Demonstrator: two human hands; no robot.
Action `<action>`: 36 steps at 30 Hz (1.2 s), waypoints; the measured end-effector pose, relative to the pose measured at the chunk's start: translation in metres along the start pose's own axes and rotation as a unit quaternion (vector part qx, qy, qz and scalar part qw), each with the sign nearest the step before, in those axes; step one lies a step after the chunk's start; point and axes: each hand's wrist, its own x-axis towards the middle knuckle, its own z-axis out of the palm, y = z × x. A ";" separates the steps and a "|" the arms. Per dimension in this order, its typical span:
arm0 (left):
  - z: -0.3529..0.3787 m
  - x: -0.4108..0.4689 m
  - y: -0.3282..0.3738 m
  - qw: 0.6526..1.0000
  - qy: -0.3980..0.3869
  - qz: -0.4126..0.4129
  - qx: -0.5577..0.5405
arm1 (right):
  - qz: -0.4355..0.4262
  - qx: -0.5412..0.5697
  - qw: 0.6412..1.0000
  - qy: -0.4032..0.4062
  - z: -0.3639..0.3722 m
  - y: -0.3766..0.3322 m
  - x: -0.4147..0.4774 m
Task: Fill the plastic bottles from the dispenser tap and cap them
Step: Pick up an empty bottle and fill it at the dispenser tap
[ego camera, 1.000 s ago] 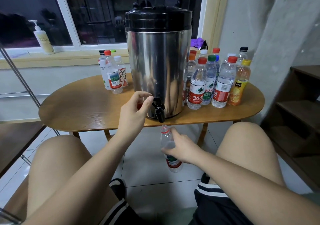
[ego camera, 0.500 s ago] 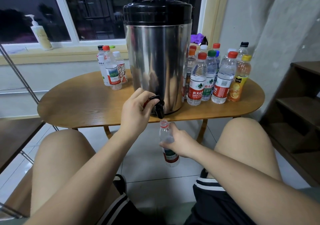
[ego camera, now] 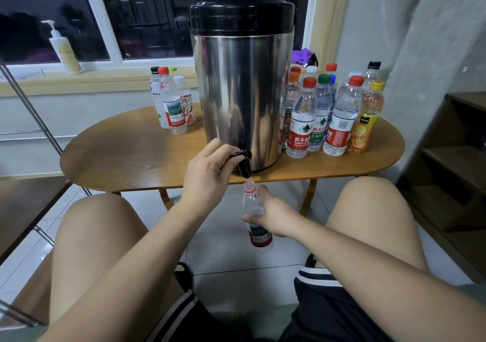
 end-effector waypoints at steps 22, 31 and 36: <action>-0.004 -0.003 0.007 0.997 0.003 -0.054 -0.057 | 0.013 0.022 1.000 0.001 0.007 0.004 0.007; -0.005 -0.005 0.008 0.999 -0.008 -0.020 -0.038 | 0.025 0.027 0.999 -0.011 0.006 0.003 0.007; -0.006 -0.008 0.008 0.999 -0.009 -0.008 -0.035 | 0.040 0.038 0.998 -0.021 0.006 0.000 0.009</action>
